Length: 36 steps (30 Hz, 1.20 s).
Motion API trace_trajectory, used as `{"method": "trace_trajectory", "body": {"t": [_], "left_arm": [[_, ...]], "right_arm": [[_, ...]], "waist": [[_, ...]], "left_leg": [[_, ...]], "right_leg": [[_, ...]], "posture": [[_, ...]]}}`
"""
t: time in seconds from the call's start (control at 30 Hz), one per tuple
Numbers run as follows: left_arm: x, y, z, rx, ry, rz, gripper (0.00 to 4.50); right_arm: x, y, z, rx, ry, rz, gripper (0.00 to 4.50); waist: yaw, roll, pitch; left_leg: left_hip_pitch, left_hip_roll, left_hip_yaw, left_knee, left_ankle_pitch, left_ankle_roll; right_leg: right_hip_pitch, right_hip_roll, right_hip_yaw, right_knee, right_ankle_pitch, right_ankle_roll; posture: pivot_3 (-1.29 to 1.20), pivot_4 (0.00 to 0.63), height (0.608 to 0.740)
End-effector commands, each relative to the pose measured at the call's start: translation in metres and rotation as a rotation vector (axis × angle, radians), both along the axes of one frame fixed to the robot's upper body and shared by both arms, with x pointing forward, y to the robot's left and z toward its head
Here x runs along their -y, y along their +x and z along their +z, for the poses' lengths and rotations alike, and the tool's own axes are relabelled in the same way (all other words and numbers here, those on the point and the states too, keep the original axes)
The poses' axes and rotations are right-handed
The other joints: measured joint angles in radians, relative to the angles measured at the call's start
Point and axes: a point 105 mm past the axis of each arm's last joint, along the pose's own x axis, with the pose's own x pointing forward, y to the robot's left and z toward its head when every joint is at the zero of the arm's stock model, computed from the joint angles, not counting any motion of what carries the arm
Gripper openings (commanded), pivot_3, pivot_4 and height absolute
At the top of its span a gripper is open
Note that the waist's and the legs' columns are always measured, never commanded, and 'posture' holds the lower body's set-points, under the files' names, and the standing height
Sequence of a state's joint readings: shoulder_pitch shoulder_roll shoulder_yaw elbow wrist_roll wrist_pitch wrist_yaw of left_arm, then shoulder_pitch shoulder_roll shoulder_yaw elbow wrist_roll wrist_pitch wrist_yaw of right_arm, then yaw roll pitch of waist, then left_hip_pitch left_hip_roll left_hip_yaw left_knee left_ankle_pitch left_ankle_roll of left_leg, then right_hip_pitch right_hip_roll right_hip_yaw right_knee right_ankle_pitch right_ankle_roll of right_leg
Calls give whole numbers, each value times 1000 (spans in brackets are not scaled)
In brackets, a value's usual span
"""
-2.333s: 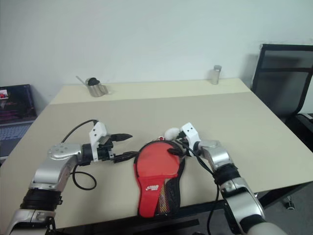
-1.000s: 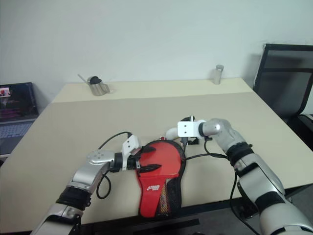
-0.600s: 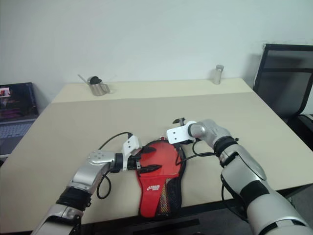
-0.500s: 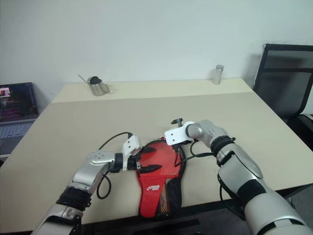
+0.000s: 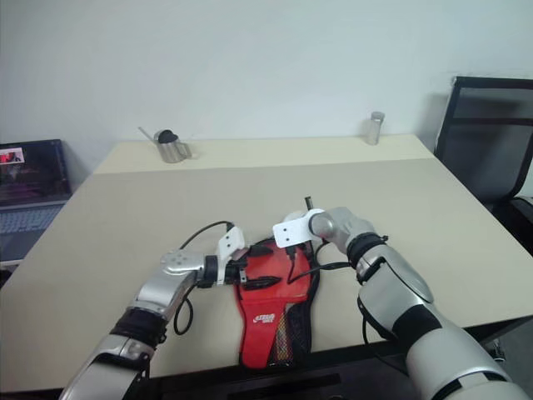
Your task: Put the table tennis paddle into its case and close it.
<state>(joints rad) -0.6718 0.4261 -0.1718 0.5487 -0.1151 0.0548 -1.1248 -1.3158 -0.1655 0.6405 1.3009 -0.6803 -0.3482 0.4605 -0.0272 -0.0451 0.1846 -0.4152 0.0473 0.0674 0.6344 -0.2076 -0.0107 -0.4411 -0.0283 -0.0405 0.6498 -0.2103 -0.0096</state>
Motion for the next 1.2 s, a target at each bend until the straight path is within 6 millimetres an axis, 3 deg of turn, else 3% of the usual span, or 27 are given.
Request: {"method": "trace_trajectory", "body": {"t": [0.03,0.27,0.43,0.63,0.9,1.2], "left_arm": [[4,2,-15,-24,46,-13,4500],[12,4,-36,-99,32,-6,4500],[3,-5,-54,-163,49,-16,4500],[-1,-7,-60,-194,41,-6,4500],[-2,-6,-60,-210,26,4,4500],[-3,-5,-61,-214,21,10,4500]], "right_arm": [[-5,1,12,8,46,8,64],[3,1,16,-22,71,-6,64],[23,4,16,-37,70,-38,64],[51,2,9,-49,62,-74,64],[86,-18,0,-87,39,-91,64],[116,-44,9,-113,63,-146,64]], "waist": [[0,0,0],[-1,2,-3],[-1,6,-10],[-1,9,-12],[1,12,-15],[-4,19,-20]], "left_leg": [[0,0,0,0,0,0],[1,-1,0,1,0,0],[3,-1,0,2,0,0],[14,-1,0,0,0,0],[19,-1,-1,-1,0,0],[22,-2,1,-1,-1,0]], "right_leg": [[0,0,0,0,0,0],[1,0,0,1,0,0],[3,0,0,1,-1,1],[15,0,0,0,-3,5],[20,0,0,-2,-3,5],[21,1,0,-1,-4,5]], "posture": [[0,150,740],[0,150,740],[0,150,740],[0,150,740],[0,150,740],[0,150,740]]}}
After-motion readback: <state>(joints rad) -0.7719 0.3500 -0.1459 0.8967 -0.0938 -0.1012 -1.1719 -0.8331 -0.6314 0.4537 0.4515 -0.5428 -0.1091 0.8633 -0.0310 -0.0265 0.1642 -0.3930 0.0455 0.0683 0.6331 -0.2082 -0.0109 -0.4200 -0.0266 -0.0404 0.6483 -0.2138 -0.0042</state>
